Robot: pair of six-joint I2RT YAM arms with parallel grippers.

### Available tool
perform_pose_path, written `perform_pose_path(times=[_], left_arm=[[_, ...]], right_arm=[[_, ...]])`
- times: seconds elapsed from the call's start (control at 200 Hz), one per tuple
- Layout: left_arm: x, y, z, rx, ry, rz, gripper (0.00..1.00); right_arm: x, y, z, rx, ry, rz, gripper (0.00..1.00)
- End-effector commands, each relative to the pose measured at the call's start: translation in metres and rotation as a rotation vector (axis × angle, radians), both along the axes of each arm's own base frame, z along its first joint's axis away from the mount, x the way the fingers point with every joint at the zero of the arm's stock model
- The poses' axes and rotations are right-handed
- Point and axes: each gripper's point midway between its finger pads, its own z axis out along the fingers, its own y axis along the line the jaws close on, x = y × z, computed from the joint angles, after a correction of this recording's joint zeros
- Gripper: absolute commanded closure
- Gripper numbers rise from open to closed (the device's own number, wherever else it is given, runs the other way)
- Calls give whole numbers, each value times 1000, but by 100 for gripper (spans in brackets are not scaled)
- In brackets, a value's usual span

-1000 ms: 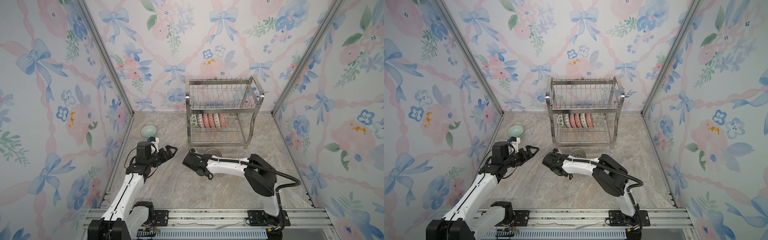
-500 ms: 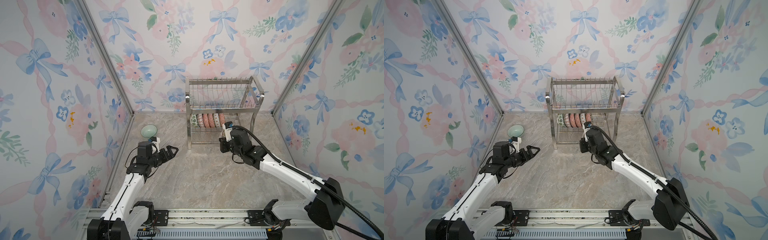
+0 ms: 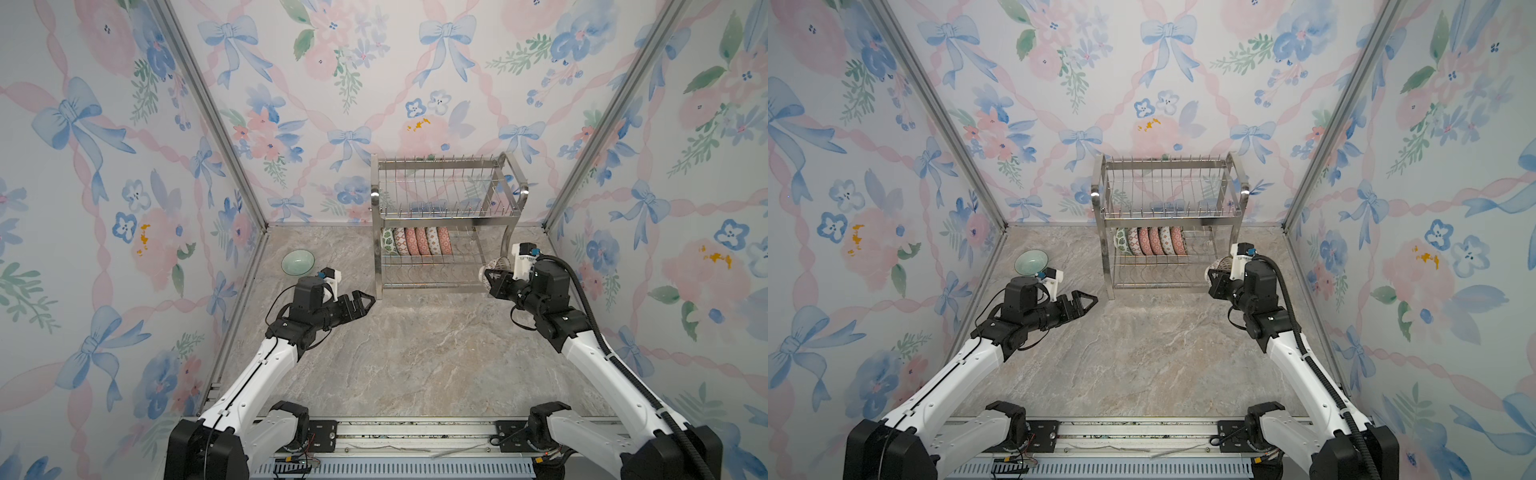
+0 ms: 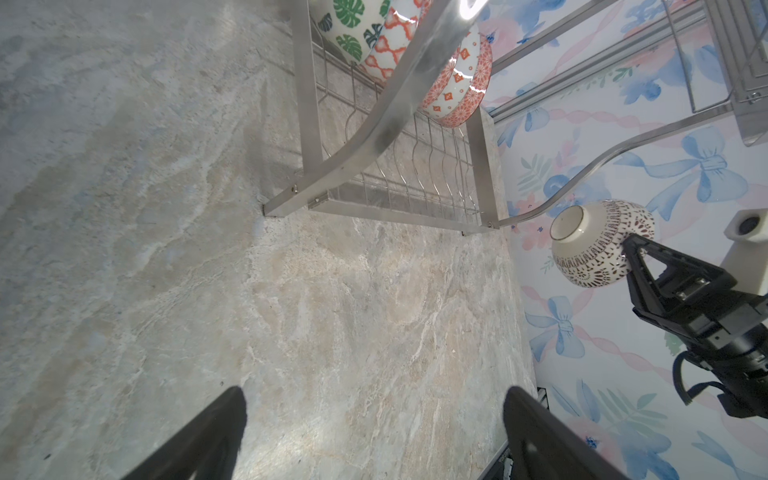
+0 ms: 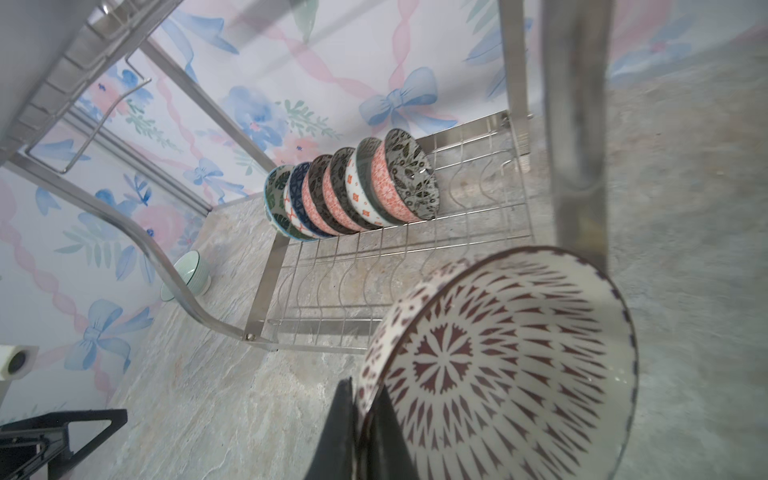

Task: Load the bowls into the dish rack
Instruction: 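Carry the bowl to the rack's open end with the right gripper while the left waits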

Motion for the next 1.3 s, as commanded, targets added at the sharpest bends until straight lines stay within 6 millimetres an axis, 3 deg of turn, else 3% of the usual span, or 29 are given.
perform_pose_path(times=[0.0, 0.065, 0.085, 0.215, 0.42, 0.62, 0.91, 0.955, 0.97, 1.04, 1.295], left_arm=[[11, -7, 15, 9, -53, -6, 2], [10, -15, 12, 9, -46, -23, 2], [14, -19, 25, -1, -73, -29, 2], [15, -37, 30, -11, -85, -58, 2], [21, -78, 33, -29, -92, -122, 2], [27, -111, 29, -20, -83, -170, 2], [31, -123, 22, -7, -66, -177, 2], [32, -122, 21, -4, -63, -173, 2], [32, -122, 20, -3, -60, -172, 2], [33, -122, 17, 1, -56, -169, 2], [35, -124, 13, 7, -45, -170, 2]], right_arm=[[-9, -30, -2, 53, 54, -95, 100], [-8, -52, 0, 56, 64, -170, 100], [-9, -58, 1, 54, 67, -194, 100], [-3, -97, 9, 42, 77, -331, 100], [39, -127, 7, 71, 109, -391, 100], [92, -132, 6, 51, 111, -328, 100], [153, -129, -2, 99, 90, -246, 100], [159, -124, 1, 116, 74, -226, 100], [164, -123, -8, 122, 92, -220, 100], [174, -115, -15, 123, 98, -196, 100], [198, -77, -22, 107, 74, -88, 100]])
